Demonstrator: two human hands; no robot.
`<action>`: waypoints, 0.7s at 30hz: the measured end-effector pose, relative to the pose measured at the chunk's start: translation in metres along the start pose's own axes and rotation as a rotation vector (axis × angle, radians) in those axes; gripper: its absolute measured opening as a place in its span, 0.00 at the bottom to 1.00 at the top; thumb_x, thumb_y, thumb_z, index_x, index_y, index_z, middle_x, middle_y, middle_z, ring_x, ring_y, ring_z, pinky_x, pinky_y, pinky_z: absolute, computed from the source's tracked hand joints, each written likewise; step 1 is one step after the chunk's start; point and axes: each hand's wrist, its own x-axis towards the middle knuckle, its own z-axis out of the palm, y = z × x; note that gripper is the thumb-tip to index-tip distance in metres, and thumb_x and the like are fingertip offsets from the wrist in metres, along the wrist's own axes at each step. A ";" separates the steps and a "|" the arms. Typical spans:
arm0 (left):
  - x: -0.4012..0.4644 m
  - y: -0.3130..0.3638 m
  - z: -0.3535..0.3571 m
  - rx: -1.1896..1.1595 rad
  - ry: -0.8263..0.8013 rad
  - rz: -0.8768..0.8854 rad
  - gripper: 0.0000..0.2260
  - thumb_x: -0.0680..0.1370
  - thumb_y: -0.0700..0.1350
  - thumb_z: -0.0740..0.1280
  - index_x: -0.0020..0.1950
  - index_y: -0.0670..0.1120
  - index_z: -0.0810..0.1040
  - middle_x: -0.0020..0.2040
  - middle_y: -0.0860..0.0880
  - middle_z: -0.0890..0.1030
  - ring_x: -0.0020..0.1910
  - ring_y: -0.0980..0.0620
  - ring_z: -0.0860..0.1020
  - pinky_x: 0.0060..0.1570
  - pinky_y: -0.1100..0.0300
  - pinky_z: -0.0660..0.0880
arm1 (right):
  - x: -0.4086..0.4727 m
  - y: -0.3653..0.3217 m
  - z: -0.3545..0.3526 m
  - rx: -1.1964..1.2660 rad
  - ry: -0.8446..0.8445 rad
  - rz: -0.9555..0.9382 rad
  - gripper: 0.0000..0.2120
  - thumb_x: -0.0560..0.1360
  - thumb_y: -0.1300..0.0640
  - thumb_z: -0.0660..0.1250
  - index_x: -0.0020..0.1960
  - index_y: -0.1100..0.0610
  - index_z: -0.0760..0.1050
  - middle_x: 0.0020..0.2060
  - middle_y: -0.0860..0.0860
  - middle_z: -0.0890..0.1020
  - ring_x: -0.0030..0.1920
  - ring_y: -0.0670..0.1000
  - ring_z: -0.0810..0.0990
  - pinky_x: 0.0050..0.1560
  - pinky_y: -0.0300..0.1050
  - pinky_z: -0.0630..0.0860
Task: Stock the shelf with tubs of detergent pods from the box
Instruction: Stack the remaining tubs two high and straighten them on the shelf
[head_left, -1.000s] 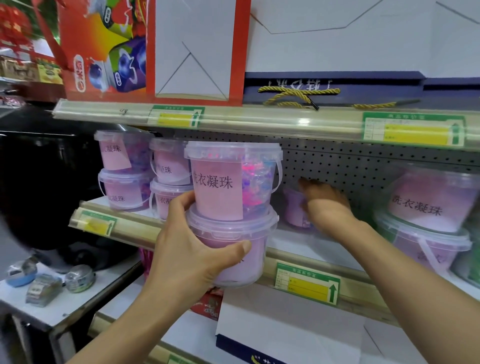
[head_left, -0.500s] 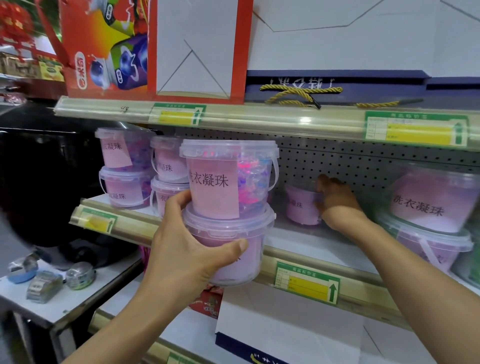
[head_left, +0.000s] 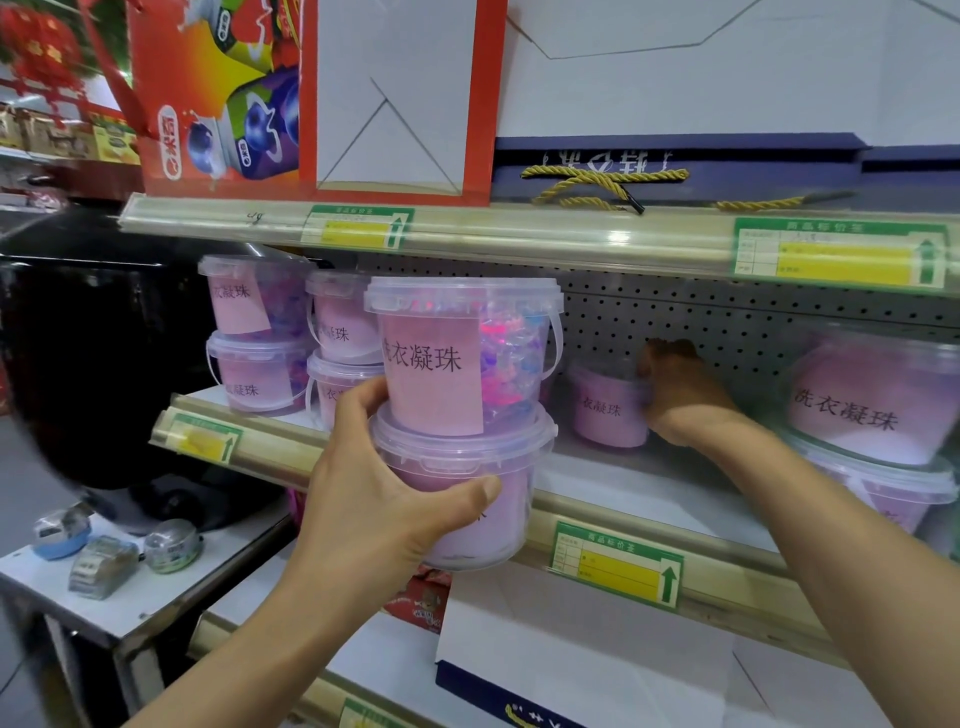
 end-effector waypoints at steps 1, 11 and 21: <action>0.000 0.000 0.001 -0.001 -0.001 -0.002 0.43 0.49 0.60 0.75 0.62 0.59 0.66 0.55 0.61 0.78 0.53 0.62 0.78 0.54 0.57 0.76 | 0.000 -0.003 0.002 0.003 -0.005 -0.025 0.13 0.71 0.68 0.65 0.54 0.58 0.69 0.51 0.56 0.72 0.46 0.56 0.74 0.44 0.47 0.73; 0.001 -0.001 0.003 -0.006 -0.007 0.004 0.42 0.49 0.60 0.76 0.62 0.60 0.66 0.55 0.61 0.78 0.53 0.63 0.77 0.53 0.59 0.76 | -0.001 0.002 0.003 -0.029 -0.007 -0.088 0.10 0.73 0.72 0.60 0.51 0.62 0.68 0.46 0.58 0.74 0.45 0.57 0.73 0.42 0.47 0.70; 0.004 0.007 0.028 -0.020 -0.074 0.030 0.42 0.49 0.60 0.75 0.61 0.63 0.65 0.57 0.60 0.77 0.55 0.59 0.77 0.56 0.56 0.75 | -0.018 0.008 -0.009 0.168 0.074 -0.082 0.21 0.72 0.69 0.61 0.64 0.58 0.69 0.61 0.59 0.73 0.60 0.60 0.74 0.57 0.46 0.71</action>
